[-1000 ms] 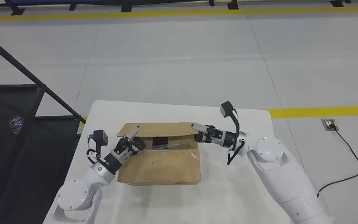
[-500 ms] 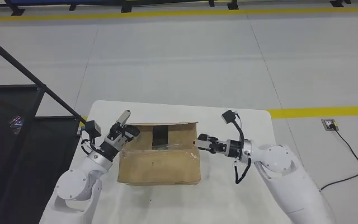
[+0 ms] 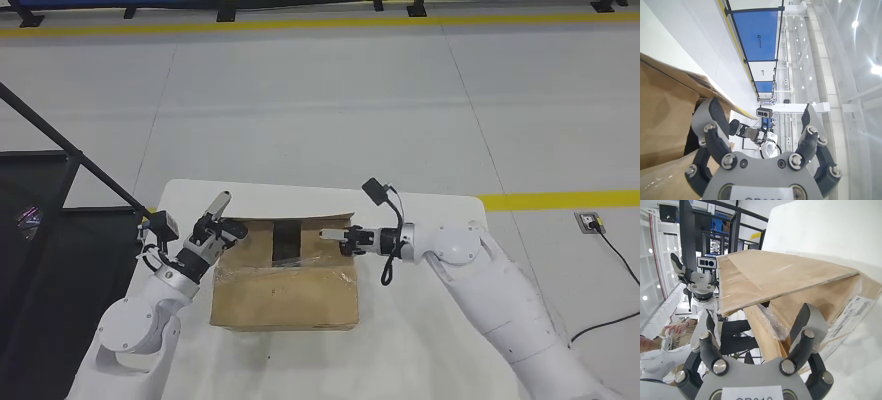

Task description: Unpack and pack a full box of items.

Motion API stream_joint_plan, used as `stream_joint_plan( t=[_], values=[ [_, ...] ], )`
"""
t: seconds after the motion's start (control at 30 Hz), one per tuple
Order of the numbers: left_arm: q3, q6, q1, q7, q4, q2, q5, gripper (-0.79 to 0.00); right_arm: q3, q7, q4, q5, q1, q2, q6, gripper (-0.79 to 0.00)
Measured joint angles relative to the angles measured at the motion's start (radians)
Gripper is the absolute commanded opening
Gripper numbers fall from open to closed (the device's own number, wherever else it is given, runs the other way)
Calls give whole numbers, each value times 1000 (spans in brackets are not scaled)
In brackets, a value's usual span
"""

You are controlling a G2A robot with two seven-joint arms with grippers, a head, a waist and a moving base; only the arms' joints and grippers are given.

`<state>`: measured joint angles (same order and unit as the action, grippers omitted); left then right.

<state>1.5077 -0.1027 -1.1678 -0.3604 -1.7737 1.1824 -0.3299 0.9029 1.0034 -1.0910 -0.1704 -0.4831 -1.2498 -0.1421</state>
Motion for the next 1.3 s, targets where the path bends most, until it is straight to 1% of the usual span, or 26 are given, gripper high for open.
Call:
stream_joint_plan(
  t=[0.07, 0.17, 0.4, 0.6, 0.73, 0.97, 1.0, 1.07, 1.13, 1.23, 1.3],
  values=[
    [1, 1, 0, -3, 3, 0, -1, 0, -16, 46, 43, -18, 30, -8, 4, 0],
    [0, 0, 5, -7, 8, 0, -4, 0, -39, 81, 82, -18, 59, -19, -2, 0],
    [-9, -5, 21, -15, 16, 0, -5, 0, -72, 142, 137, -53, 89, -40, -12, 0],
    [-10, -4, 26, -22, 20, 0, -5, 0, -74, 174, 185, -130, 107, -56, -2, 0],
    [-8, -1, 23, -25, 20, 0, -7, 0, -78, 186, 208, -153, 117, -65, -5, 0],
    [-4, 5, 18, -29, 17, -1, -10, 0, -80, 155, 217, -172, 120, -75, 50, 0],
    [-4, 6, 17, -30, 17, -1, -11, 0, -79, 146, 215, -171, 119, -76, 65, -111],
    [-4, 7, 17, -31, 18, -1, -12, 0, -78, 140, 203, -169, 116, -77, 84, -197],
    [-4, 8, 17, -32, 19, -1, -14, 0, -75, 143, 193, -164, 111, -75, 89, -394],
    [-3, 9, 16, -34, 20, -2, -15, 0, -64, 140, 175, -152, 100, -69, 98, -449],
    [-2, 10, 16, -36, 20, -2, -17, 0, -52, 131, 159, -138, 91, -63, 120, -449]
  ],
)
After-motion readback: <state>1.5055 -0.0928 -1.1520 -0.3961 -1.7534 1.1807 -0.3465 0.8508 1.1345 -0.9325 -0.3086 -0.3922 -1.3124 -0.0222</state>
